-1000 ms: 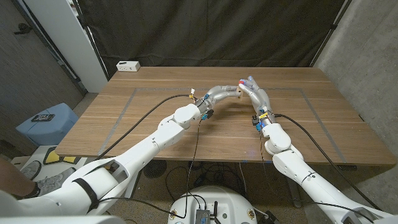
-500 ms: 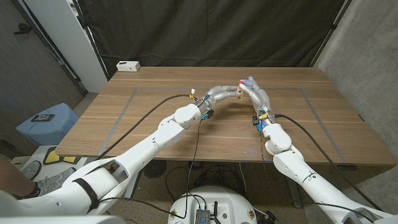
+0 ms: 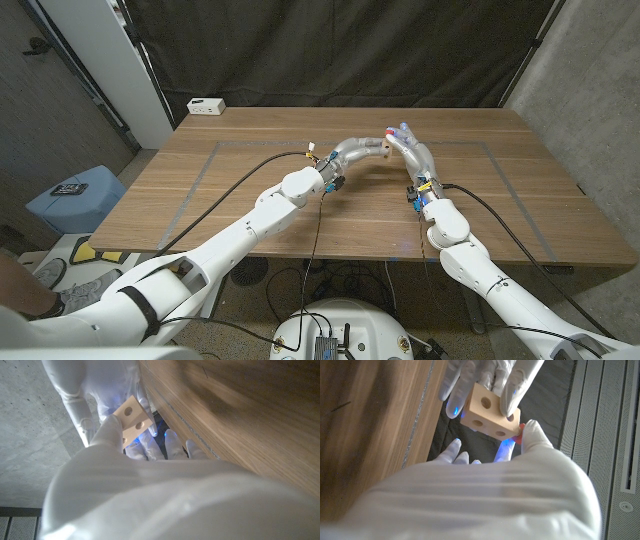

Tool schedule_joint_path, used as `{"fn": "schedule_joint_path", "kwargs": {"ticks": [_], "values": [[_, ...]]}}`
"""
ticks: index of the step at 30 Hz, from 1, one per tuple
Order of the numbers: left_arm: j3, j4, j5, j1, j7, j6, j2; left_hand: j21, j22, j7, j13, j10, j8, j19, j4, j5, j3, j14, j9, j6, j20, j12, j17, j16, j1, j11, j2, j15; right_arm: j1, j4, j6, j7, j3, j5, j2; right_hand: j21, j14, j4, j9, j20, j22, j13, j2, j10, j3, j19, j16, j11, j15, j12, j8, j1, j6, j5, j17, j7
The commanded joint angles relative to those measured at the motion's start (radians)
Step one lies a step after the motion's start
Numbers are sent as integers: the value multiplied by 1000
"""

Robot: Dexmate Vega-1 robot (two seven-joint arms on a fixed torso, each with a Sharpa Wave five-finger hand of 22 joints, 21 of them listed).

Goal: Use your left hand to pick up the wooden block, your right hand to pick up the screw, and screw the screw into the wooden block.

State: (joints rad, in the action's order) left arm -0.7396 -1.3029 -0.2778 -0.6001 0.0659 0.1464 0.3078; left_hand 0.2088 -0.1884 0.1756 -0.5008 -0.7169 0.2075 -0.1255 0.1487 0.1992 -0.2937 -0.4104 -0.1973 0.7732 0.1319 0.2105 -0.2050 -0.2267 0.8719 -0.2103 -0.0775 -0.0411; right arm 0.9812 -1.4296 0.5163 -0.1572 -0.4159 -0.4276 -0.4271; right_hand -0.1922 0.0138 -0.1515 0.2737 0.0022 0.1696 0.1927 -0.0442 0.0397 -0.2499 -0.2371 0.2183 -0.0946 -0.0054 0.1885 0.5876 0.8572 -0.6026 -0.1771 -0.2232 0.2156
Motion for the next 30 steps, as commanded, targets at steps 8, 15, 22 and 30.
{"fn": "schedule_joint_path", "kwargs": {"ticks": [8, 15, 22, 30], "values": [[-4, 19, 3, 11, 2, 0, -9, 8, -2, 0, 0, 3, 2, -2, 2, 5, -9, -8, -3, 9, 0, 8, 0, -4, -3, -3, -9, -57, -13, 23, 13, 21, 1, -12, 3, 2, -12, 2, -6, 6, 5, 2, 20, 13, 7, 9, -5, 4, 0, -3, -10, -9, 20, -1, -1, 1], [-6, 30, 3, 17, 5, 2, -15, 8, -2, 0, 0, 4, 2, -3, 1, 5, -9, -8, -3, 6, 1, 7, -1, -4, -3, -2, -9, -56, -15, 27, 16, 25, 2, -15, 2, 2, -16, 4, -9, 7, 5, 2, 22, 18, 8, 12, -6, 9, 4, -3, -14, -13, 26, -1, -1, 1], [-7, 35, 4, 20, 6, 2, -18, 8, -2, 0, 0, 5, 2, -3, 1, 5, -9, -8, -3, 6, 1, 7, -1, -4, -3, -2, -11, -58, -18, 33, 19, 35, 2, -19, 1, 2, -21, 7, -12, 8, 5, 2, 24, 23, 11, 17, -7, 13, 6, -3, -21, -21, 37, -1, -2, 0], [-8, 37, 5, 22, 4, 0, -20, 8, -2, 1, 0, 5, 1, -2, 2, 5, -11, -8, -3, 4, 1, 8, -1, -4, -1, -2, -11, -57, -22, 43, 25, 46, 1, -26, 2, 4, -28, 12, -16, 9, 5, 3, 27, 33, 16, 25, -9, 21, 10, -4, -27, -34, 45, -2, -2, 0]]}}
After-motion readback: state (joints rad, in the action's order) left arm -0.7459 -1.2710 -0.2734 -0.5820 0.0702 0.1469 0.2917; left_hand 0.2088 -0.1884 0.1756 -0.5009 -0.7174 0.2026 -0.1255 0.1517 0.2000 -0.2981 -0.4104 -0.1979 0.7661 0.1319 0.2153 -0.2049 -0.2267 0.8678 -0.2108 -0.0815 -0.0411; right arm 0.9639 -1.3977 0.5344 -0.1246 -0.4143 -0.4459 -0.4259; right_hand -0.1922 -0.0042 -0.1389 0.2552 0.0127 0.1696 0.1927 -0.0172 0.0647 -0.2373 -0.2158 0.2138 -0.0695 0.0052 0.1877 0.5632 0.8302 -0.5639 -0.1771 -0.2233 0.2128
